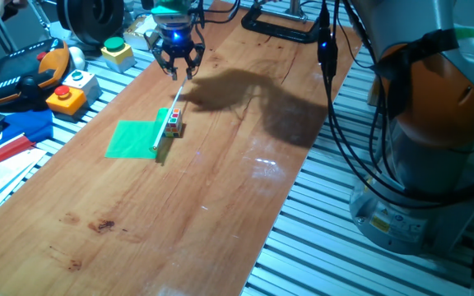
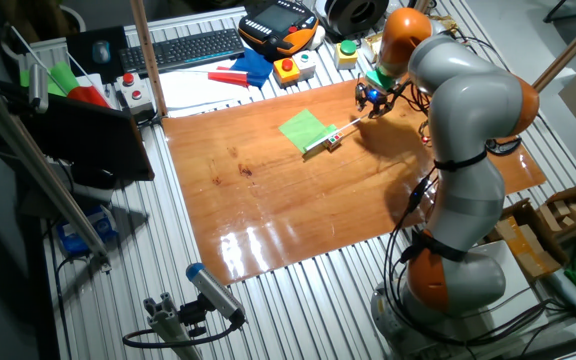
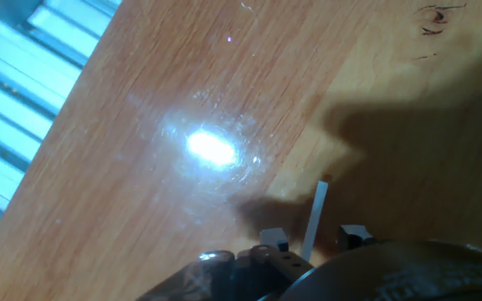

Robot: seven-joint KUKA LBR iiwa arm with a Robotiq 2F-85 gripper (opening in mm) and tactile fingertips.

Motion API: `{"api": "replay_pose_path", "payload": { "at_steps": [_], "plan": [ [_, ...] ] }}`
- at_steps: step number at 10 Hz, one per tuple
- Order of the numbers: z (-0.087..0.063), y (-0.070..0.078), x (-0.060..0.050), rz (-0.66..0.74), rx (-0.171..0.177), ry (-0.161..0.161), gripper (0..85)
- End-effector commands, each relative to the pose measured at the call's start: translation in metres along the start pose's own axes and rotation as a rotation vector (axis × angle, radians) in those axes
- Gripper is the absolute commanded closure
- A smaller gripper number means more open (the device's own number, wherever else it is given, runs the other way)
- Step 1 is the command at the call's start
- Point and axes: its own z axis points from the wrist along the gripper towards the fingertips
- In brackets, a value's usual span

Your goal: Wave the flag

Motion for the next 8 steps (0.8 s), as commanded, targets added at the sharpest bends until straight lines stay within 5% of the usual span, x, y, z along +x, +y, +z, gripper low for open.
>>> {"api": "replay_pose_path", "payload": {
  "at_steps": [1, 8],
  "plan": [
    [0.001, 0.000, 0.000, 0.008, 0.000, -0.001, 45.0],
    [0.014, -0.005, 0.001, 0.096, -0.002, 0.004, 45.0]
  ]
}}
